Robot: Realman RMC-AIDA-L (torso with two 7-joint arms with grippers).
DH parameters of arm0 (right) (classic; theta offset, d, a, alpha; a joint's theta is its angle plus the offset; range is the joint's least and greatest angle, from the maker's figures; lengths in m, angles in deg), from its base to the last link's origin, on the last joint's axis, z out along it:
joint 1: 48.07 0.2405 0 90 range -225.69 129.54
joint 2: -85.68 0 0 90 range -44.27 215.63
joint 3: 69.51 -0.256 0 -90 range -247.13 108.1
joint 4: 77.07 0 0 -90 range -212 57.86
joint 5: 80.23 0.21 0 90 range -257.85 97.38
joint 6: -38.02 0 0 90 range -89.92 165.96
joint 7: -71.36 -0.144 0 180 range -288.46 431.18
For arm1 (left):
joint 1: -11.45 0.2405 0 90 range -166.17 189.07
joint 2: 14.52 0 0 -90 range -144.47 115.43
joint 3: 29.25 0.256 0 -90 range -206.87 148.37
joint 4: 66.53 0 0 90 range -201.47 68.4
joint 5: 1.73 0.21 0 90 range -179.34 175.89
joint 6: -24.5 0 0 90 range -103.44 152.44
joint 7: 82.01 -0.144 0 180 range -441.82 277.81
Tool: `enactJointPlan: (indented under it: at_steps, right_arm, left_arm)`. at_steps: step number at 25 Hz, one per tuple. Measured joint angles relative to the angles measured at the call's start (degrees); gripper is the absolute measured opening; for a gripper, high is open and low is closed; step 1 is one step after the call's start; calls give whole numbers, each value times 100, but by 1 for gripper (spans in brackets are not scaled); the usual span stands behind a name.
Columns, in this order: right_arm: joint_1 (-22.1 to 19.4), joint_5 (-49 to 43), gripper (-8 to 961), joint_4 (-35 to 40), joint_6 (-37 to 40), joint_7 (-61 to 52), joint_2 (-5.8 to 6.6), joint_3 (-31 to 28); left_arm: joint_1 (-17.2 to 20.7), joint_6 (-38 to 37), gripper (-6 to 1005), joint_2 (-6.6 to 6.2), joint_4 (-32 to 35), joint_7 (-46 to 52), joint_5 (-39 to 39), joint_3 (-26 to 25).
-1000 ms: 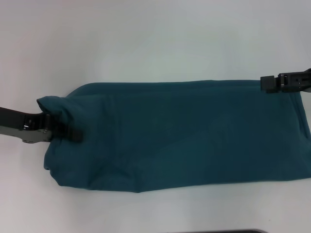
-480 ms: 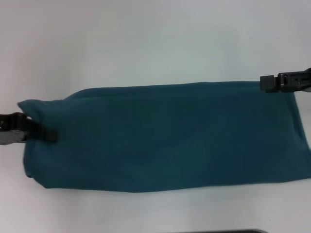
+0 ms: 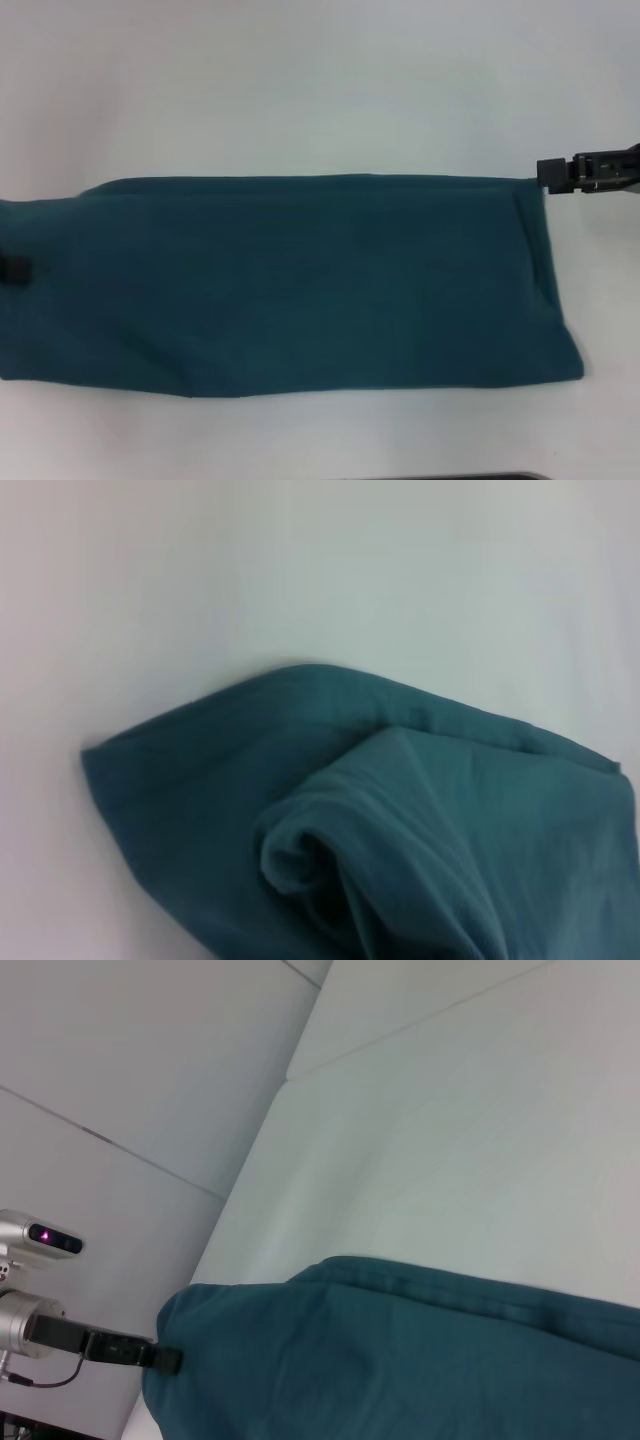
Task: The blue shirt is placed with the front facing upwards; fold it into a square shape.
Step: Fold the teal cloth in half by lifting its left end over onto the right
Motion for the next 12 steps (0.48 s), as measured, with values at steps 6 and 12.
enactJointPlan:
  at_steps: [6, 12]
  right_arm:
    - [7, -2, 880, 8, 0, 6, 0, -1]
    - [18, -2, 876, -8, 0, 11, 0, -1]
  left_arm:
    - [-31, -6, 97, -106, -48, -3, 424, -310]
    - [-43, -230, 97, -62, -90, -73, 344, -356]
